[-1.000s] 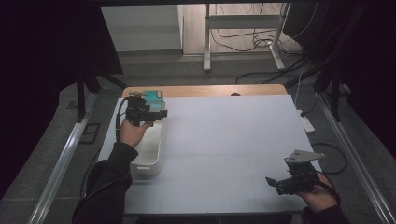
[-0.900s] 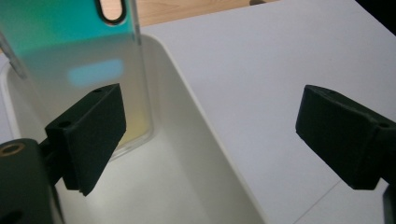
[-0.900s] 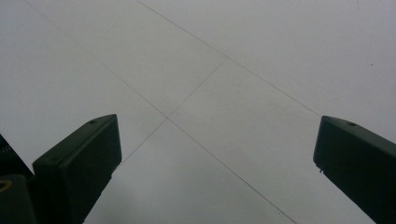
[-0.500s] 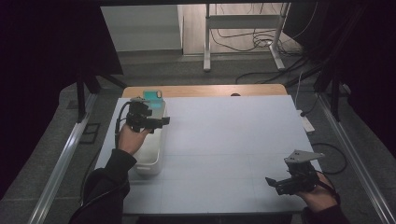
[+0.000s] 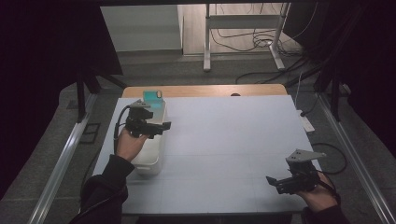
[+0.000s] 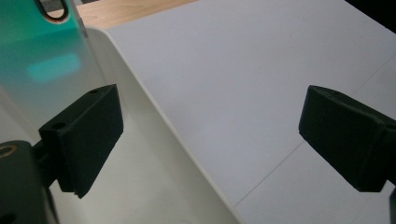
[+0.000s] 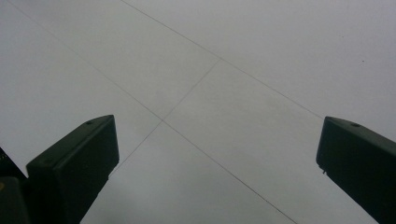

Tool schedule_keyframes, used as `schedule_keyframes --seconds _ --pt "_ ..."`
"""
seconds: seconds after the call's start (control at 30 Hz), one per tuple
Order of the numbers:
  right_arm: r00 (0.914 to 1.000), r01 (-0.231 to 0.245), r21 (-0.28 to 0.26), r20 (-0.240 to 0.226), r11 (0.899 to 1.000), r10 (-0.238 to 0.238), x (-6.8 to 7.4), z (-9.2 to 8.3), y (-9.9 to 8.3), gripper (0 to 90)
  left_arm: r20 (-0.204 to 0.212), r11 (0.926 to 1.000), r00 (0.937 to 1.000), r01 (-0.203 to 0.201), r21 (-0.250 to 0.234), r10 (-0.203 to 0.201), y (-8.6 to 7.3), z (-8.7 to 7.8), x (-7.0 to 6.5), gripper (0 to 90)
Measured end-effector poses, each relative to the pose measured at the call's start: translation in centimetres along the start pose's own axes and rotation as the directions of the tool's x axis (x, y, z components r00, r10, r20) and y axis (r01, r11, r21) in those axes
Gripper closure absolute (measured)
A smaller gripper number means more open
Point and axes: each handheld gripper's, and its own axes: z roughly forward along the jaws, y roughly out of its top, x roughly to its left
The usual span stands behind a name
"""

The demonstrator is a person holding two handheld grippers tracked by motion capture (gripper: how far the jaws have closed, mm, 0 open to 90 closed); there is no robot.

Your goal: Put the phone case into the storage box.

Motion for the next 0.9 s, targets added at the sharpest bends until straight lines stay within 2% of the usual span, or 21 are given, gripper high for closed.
schedule_keyframes --seconds 0.37,0.9 --pt "0.9999 -0.011 -0.005 0.005 1.000 0.011 -0.1 -0.1 0.0 0.0 0.002 0.9986 0.9986 -0.052 -0.004 0.052 -0.6 -0.4 -1.2 7.2" --pt "0.9999 -0.010 -0.010 0.004 1.000 0.010 -0.1 -0.1 0.0 0.0 -0.003 0.9957 0.9960 -0.089 -0.024 0.089 -1.5 -0.9 -2.6 7.1"
